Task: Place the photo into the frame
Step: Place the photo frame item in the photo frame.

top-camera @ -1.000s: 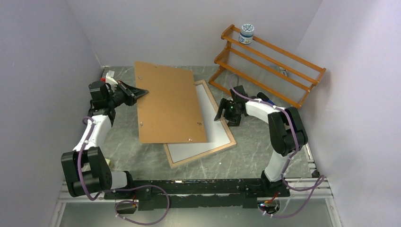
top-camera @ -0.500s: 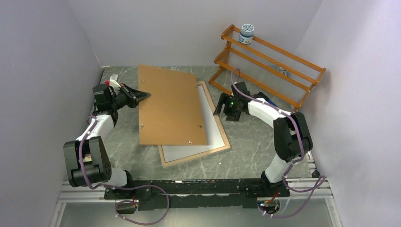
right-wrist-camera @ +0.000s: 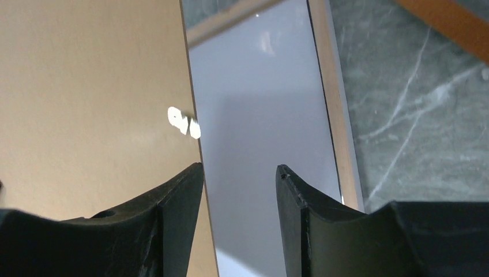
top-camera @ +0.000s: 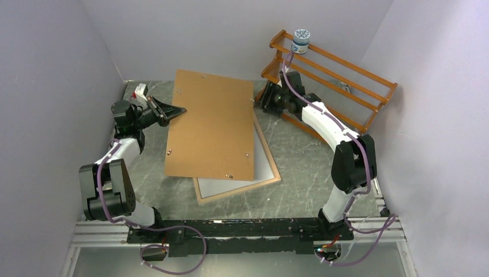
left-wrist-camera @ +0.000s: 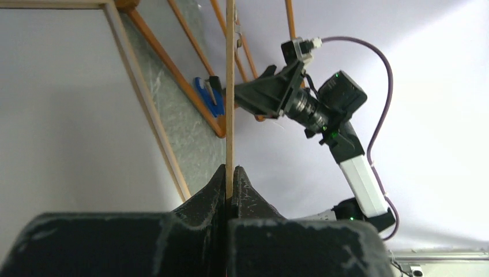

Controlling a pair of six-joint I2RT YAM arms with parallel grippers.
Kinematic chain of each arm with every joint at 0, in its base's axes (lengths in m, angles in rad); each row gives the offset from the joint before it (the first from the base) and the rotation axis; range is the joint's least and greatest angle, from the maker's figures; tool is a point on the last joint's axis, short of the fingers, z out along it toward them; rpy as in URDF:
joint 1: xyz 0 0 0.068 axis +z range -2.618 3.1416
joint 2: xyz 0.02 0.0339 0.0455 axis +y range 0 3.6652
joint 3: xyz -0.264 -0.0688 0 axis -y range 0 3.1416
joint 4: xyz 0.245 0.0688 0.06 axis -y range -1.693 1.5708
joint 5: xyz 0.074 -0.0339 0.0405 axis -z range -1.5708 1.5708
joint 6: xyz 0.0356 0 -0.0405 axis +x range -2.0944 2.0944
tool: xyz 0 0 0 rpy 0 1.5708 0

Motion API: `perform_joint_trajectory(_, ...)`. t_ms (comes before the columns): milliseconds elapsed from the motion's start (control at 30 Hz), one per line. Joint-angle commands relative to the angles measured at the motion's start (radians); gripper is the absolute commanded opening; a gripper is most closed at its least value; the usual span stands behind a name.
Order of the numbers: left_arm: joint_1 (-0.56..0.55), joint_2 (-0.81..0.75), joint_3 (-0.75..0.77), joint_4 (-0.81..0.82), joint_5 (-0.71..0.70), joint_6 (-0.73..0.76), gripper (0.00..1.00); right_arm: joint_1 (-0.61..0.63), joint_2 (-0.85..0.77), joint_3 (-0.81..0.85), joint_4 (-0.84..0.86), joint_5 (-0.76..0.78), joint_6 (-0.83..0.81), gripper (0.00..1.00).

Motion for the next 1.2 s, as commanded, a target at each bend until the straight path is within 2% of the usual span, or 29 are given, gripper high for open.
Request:
perform_joint_trajectory(0, -0.003, 0.011, 0.025, 0.243, 0.094, -0.16, 0.03, 0.001, 0.056, 0.155, -0.07, 0.127, 0.059, 0.53)
perform_joint_trajectory(133, -0.003, 0.017, 0.032, 0.297, 0.104, -0.195, 0.03, 0.005, 0.109, 0.3, -0.207, 0.294, 0.047, 0.46)
perform_joint_trajectory(233, -0.004, 0.009, 0.036, 0.277, 0.101, -0.178, 0.03, 0.009, 0.126, 0.35, -0.247, 0.339, 0.014, 0.46)
perform_joint_trajectory(567, -0.013, 0.023, 0.031, 0.301, 0.097, -0.186, 0.02, 0.035, 0.174, 0.432, -0.225, 0.206, -0.117, 0.49)
perform_joint_trajectory(867, -0.029, 0.026, 0.03, 0.287, 0.06, -0.177, 0.03, 0.106, 0.158, 0.386, -0.239, 0.189, -0.235, 0.51)
perform_joint_trajectory(1167, -0.038, 0.044, -0.005, 0.326, -0.014, -0.196, 0.02, 0.135, 0.072, 0.209, -0.177, 0.132, -0.225, 0.51)
